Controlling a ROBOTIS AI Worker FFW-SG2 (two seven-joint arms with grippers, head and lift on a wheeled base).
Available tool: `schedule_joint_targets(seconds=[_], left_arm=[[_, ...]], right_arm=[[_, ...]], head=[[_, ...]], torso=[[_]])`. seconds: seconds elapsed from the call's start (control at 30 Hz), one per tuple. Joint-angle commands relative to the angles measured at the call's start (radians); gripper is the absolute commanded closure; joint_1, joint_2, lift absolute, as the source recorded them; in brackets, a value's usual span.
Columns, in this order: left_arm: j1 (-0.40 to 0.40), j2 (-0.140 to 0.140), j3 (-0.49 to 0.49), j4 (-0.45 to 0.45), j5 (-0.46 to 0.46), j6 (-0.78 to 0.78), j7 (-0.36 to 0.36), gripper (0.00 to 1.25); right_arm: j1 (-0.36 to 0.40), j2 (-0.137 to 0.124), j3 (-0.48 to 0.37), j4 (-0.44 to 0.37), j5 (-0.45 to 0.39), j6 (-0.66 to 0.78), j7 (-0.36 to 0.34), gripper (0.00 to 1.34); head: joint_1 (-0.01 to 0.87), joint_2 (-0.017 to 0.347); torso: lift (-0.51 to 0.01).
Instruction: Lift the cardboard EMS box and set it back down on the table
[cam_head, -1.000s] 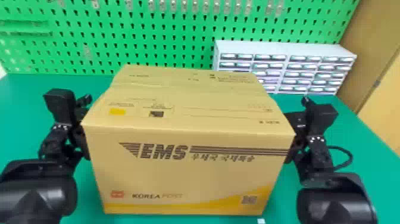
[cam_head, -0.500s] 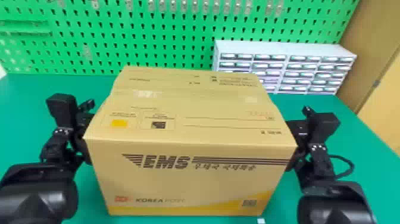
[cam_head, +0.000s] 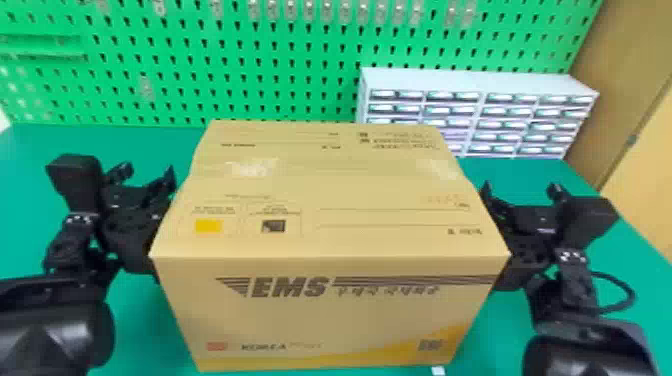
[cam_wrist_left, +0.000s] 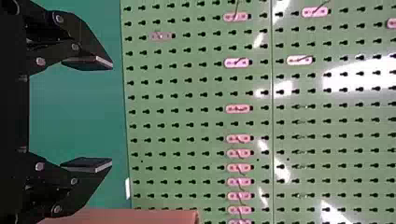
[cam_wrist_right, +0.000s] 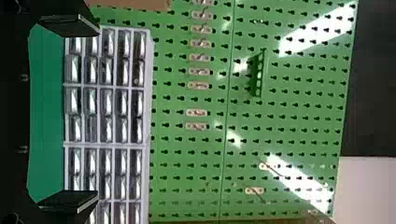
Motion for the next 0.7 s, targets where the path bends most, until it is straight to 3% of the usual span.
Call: schedule_joint_targets(seconds=[0.0,0.67], left_arm=[[0.003,0.001,0.022,-0.008,-0.004,0.0,0.0,0.51],[0.023,0.001,0.062,-0.018,0.013,0.0,0.0,0.51]], right_arm=[[0.015,0.006,-0.044,-0.023,0.002,0.0,0.0,0.08],[0.051,0.015,-0.112,-0.046,-0.001,-0.017,0.0,0.08]], head=[[0.678,-0.014],[0.678,-0.014]], torso=[[-0.095],[-0.095]])
